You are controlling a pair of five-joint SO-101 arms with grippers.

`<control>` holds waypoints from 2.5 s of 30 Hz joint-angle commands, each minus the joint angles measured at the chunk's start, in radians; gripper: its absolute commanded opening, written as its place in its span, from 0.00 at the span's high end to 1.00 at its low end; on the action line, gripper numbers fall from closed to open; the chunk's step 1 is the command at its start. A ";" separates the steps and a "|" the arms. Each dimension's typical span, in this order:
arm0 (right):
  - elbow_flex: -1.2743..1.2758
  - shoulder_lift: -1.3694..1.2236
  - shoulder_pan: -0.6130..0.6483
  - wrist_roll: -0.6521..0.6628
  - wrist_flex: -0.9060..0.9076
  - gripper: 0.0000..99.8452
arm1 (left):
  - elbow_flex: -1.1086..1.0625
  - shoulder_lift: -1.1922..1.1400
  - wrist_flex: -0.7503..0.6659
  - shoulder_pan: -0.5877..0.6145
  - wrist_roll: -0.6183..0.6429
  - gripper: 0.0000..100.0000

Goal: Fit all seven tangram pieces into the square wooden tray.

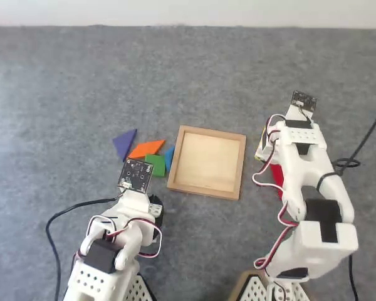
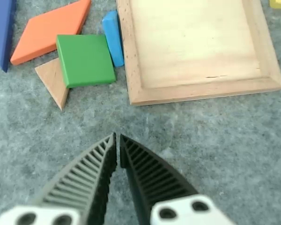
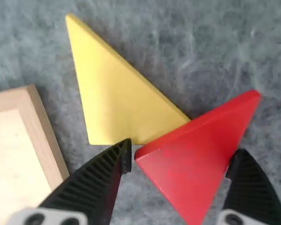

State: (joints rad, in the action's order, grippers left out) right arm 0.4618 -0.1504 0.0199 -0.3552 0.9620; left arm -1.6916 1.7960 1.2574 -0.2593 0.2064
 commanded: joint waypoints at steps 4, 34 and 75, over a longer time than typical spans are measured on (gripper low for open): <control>-0.057 -0.038 -0.005 -0.015 0.001 0.66 | 0.008 0.018 0.003 -0.005 0.006 0.99; 0.080 0.076 0.125 0.259 0.035 0.66 | 0.008 0.018 0.003 -0.005 0.006 0.99; -0.002 0.008 0.090 0.359 0.116 0.88 | 0.008 0.018 0.003 -0.005 0.006 0.99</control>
State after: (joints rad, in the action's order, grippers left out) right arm 0.4618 -0.1918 0.1105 -0.0084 1.0572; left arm -1.6916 1.7960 1.2574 -0.2593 0.2064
